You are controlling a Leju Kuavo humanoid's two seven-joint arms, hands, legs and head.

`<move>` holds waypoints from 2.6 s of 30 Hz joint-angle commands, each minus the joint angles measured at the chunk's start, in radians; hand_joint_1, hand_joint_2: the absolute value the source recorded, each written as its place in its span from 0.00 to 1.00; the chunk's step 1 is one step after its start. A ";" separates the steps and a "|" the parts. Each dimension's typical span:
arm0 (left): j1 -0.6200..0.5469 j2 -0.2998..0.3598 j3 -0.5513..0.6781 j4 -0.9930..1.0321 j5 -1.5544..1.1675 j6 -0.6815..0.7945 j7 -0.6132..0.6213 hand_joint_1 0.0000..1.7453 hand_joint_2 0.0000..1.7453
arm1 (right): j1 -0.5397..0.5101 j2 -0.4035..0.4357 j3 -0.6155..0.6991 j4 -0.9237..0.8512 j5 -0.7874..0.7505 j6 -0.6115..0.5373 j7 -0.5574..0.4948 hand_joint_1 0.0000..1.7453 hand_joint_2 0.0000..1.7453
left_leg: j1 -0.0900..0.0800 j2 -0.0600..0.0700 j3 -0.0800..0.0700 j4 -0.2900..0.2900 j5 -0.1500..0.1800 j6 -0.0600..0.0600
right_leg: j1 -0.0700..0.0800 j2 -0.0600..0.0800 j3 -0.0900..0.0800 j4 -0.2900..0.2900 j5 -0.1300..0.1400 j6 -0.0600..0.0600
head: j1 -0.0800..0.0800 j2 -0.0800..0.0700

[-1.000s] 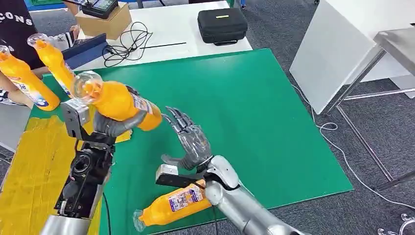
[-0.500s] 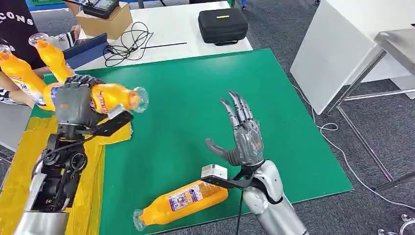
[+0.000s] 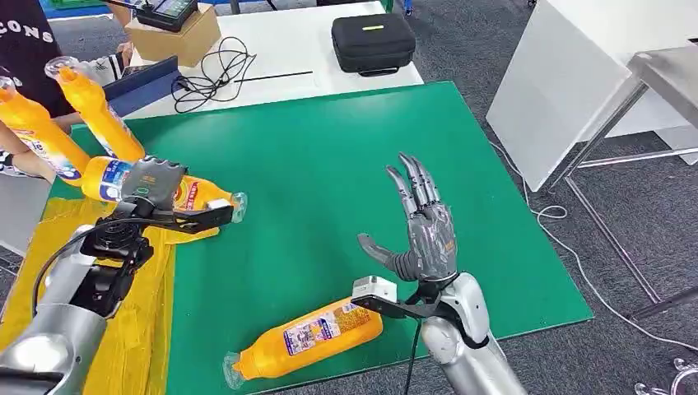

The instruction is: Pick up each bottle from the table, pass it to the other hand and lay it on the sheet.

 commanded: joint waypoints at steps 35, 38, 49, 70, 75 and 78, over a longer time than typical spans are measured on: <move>-0.106 0.029 -0.067 0.452 0.028 -0.111 0.109 0.00 0.00 | -0.133 0.024 0.001 0.239 -0.065 0.063 -0.001 0.00 1.00 | 0.002 0.003 0.007 0.000 -0.003 -0.003 | 0.002 0.001 0.008 0.001 -0.002 -0.002 | 0.000 0.000; -0.109 0.034 -0.075 0.435 0.003 -0.056 0.155 0.00 0.00 | -0.127 0.024 0.002 0.234 -0.069 0.068 -0.002 0.00 1.00 | 0.002 0.002 0.007 0.000 -0.003 -0.003 | 0.002 0.000 0.008 0.001 -0.003 -0.002 | 0.000 0.000; -0.096 0.038 -0.139 0.367 -0.032 -0.063 0.189 0.00 0.00 | -0.158 0.051 0.006 0.276 -0.067 0.079 0.001 0.00 1.00 | 0.001 0.001 0.004 0.000 -0.001 -0.002 | 0.001 0.000 0.005 0.001 -0.002 -0.001 | 0.000 0.000; -0.023 0.078 0.102 0.026 0.306 0.043 -0.211 0.00 0.00 | -0.069 0.003 -0.033 0.154 -0.051 0.096 0.021 0.00 1.00 | 0.001 0.000 0.001 0.000 0.000 -0.002 | 0.001 -0.001 0.002 0.001 -0.001 -0.001 | 0.000 0.000; 0.009 0.074 0.146 -0.039 0.398 0.052 -0.278 0.00 0.00 | -0.066 -0.001 -0.033 0.146 -0.051 0.102 0.020 0.00 1.00 | 0.002 0.000 0.003 0.001 -0.001 -0.003 | 0.002 -0.002 0.004 0.001 -0.002 -0.001 | 0.000 0.000; 0.096 0.052 0.270 -0.198 0.642 0.022 -0.384 0.00 0.00 | -0.048 -0.009 -0.011 0.117 -0.057 0.147 0.003 0.00 1.00 | 0.002 0.001 0.004 0.000 -0.002 -0.003 | 0.002 -0.001 0.005 0.001 -0.002 -0.001 | 0.000 0.000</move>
